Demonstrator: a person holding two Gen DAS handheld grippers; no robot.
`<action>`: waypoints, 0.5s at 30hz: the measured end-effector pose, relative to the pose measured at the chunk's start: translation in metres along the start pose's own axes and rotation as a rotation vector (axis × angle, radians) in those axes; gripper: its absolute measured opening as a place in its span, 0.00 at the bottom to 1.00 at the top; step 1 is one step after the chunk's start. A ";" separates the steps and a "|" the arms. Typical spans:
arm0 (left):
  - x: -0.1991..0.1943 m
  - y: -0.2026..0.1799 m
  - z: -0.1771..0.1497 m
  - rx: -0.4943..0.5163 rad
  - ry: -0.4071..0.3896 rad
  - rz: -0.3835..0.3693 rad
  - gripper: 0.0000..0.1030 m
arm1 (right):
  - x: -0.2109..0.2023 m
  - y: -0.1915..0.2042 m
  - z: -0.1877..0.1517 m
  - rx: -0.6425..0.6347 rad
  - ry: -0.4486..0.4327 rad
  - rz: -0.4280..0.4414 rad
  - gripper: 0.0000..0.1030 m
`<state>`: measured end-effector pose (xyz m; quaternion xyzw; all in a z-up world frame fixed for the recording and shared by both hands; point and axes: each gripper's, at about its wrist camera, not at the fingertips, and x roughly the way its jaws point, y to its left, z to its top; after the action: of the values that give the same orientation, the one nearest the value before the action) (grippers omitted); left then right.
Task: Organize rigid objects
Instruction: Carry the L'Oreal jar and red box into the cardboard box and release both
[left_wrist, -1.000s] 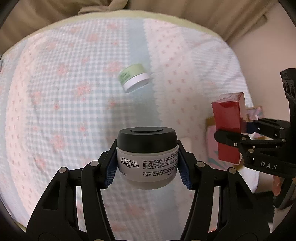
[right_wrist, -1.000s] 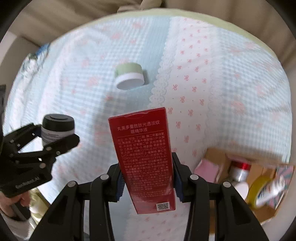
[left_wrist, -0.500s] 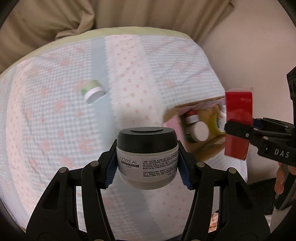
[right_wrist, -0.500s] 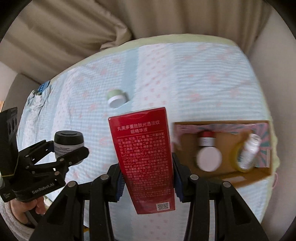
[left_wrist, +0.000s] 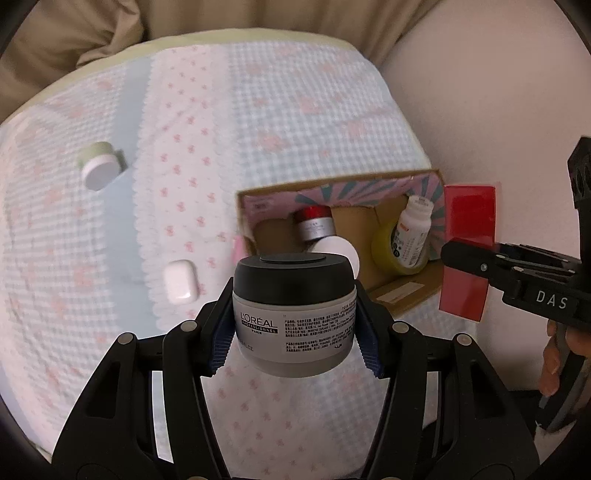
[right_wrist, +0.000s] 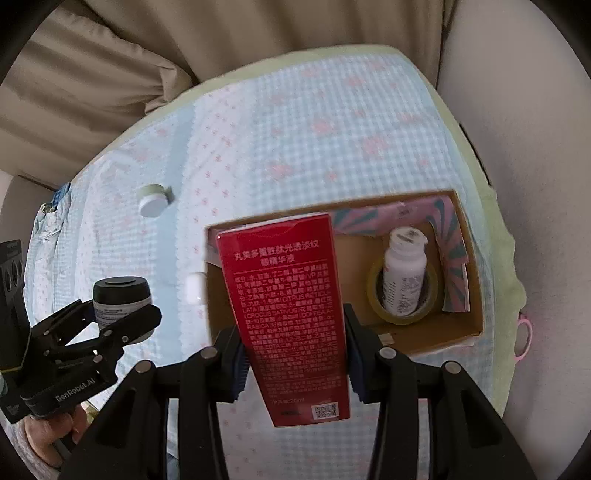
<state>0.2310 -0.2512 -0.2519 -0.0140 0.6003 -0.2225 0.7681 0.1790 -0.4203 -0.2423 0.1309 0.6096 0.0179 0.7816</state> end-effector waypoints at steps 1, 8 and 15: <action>0.009 -0.005 -0.002 0.006 0.004 0.009 0.52 | 0.005 -0.005 -0.002 0.004 0.005 0.007 0.39; 0.063 -0.018 -0.018 -0.009 0.029 0.054 0.52 | 0.050 -0.041 -0.006 0.036 0.038 0.071 0.39; 0.090 -0.024 -0.026 0.029 -0.019 0.109 0.52 | 0.082 -0.047 -0.004 -0.023 0.013 0.089 0.39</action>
<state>0.2149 -0.2982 -0.3346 0.0277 0.5896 -0.1888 0.7849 0.1897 -0.4494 -0.3316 0.1488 0.6081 0.0605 0.7775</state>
